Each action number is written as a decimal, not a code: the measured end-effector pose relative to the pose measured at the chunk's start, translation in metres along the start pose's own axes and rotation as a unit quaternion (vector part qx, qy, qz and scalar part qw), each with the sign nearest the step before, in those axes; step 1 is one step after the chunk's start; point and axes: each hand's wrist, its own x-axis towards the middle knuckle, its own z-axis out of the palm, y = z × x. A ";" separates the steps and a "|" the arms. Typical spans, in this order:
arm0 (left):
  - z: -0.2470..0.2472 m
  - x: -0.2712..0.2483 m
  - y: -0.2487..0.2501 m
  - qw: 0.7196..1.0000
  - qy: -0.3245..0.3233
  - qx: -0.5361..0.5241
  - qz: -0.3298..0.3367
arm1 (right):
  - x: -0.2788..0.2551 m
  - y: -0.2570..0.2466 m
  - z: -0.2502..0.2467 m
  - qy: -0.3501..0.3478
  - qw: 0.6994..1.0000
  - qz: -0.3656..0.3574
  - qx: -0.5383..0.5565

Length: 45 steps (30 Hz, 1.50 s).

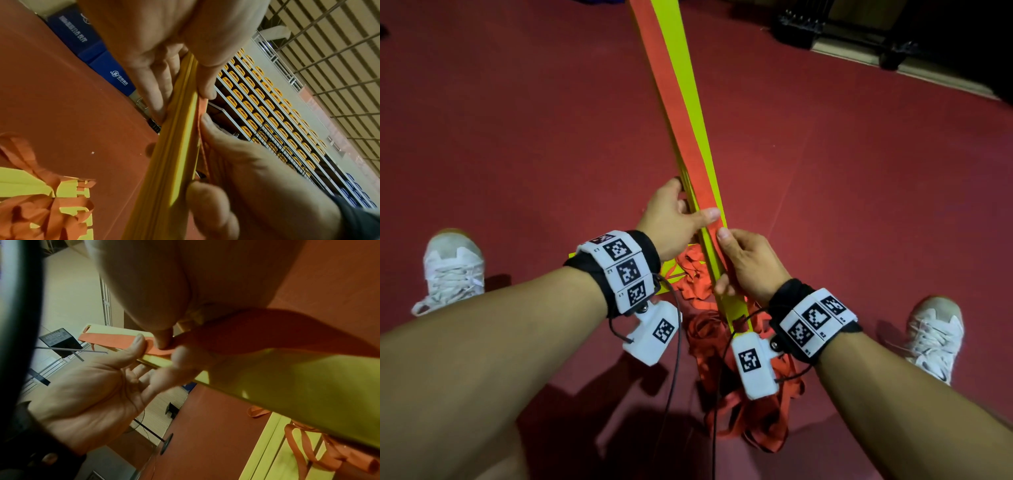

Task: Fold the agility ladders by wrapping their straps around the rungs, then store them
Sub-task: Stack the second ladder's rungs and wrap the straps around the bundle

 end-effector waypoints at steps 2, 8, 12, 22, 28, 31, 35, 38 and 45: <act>-0.003 0.000 0.007 1.000 0.011 -0.027 -0.004 | -0.001 0.000 0.000 -0.011 1.000 0.021 0.020; -0.013 0.001 0.019 0.998 0.053 -0.039 0.009 | 0.003 0.008 -0.003 -0.022 0.997 0.075 0.007; -0.015 0.000 0.020 0.997 0.055 -0.047 0.008 | 0.004 0.016 -0.003 -0.029 0.992 0.110 -0.046; -0.003 -0.011 0.001 0.997 0.037 -0.048 -0.042 | 0.011 0.026 -0.013 0.051 0.973 0.045 -0.222; -0.001 -0.014 0.000 0.998 -0.001 -0.023 -0.065 | 0.007 0.022 -0.011 0.049 0.974 0.043 -0.217; 0.000 -0.011 0.005 0.998 0.024 -0.023 -0.049 | 0.002 0.012 -0.015 0.039 0.982 0.039 -0.182; -0.002 -0.007 0.010 0.996 0.052 -0.056 -0.034 | -0.001 0.006 -0.024 0.046 0.983 0.038 -0.176; -0.009 -0.001 0.011 0.995 0.083 -0.054 -0.033 | 0.002 0.010 -0.030 0.059 0.976 0.044 -0.206; -0.018 0.001 0.016 0.990 0.105 -0.080 -0.040 | 0.006 0.018 -0.034 0.080 0.967 0.030 -0.242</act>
